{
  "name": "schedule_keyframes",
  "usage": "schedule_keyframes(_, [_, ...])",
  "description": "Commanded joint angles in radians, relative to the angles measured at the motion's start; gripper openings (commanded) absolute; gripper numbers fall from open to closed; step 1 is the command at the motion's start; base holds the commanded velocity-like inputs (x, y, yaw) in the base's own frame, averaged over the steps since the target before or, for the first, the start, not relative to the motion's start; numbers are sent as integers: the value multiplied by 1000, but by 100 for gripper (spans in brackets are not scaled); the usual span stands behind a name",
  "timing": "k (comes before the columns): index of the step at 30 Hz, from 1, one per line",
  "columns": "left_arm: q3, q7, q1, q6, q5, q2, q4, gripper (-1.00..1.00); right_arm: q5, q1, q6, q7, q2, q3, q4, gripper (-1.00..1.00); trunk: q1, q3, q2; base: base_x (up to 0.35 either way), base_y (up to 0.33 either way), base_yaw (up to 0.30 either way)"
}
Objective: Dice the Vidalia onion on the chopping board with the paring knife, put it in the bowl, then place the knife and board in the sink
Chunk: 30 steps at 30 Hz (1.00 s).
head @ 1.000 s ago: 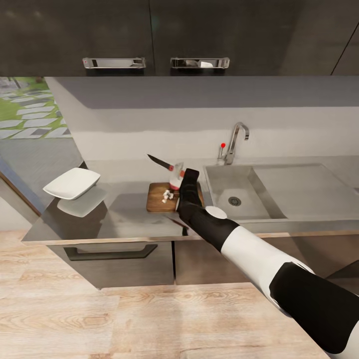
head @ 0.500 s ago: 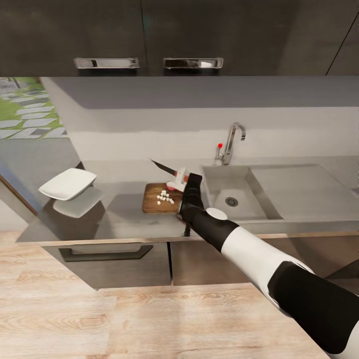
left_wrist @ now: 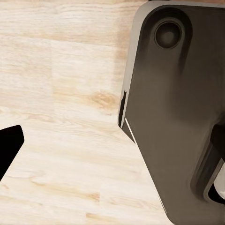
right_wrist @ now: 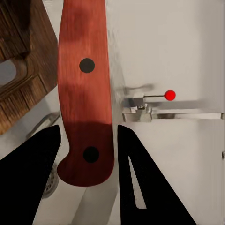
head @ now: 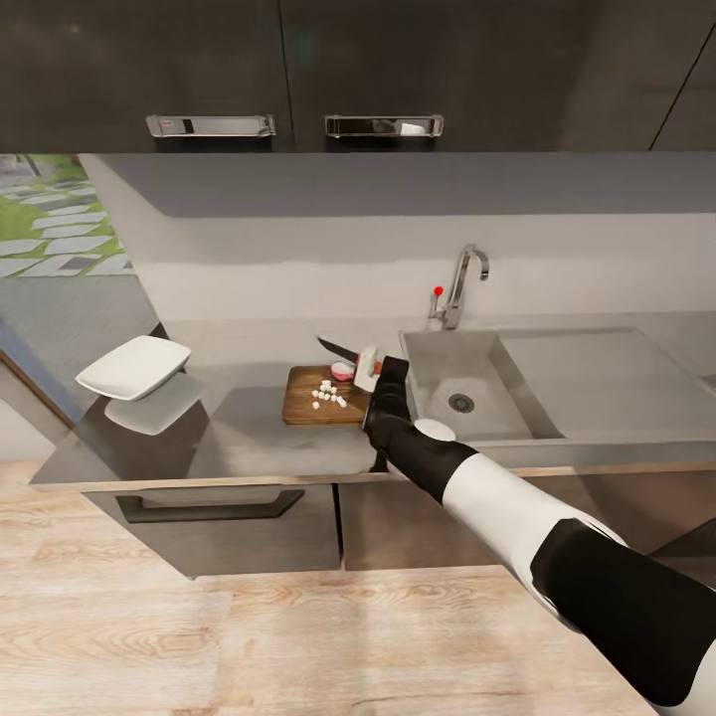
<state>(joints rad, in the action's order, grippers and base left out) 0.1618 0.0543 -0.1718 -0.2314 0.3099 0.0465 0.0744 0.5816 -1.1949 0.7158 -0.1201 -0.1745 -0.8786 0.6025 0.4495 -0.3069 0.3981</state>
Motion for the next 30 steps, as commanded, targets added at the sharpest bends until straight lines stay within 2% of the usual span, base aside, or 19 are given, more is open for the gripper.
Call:
schedule_keyframes(1, [8,1,-2,-6,6,0,4,100,-2,-2,6,3,0,-6,-1,-100,1,-2,2,0,0,0])
schedule_keyframes(5, [8,1,-2,-6,6,0,4,100,-2,-2,5,33,0,-6,-1,-100,1,-2,2,0,0,0])
schedule_keyframes(12, [8,1,-2,-6,6,0,4,100,-3,-2,5,44,0,-9,-3,-100,1,-2,2,0,0,0])
schedule_keyframes(17, [8,1,-2,-6,6,0,4,100,-3,-2,4,95,0,-12,-49,-100,1,-2,2,0,0,0])
schedule_keyframes(30, [8,1,-2,-6,6,0,4,100,-1,-2,1,100,0,-13,-63,-100,1,-2,2,0,0,0])
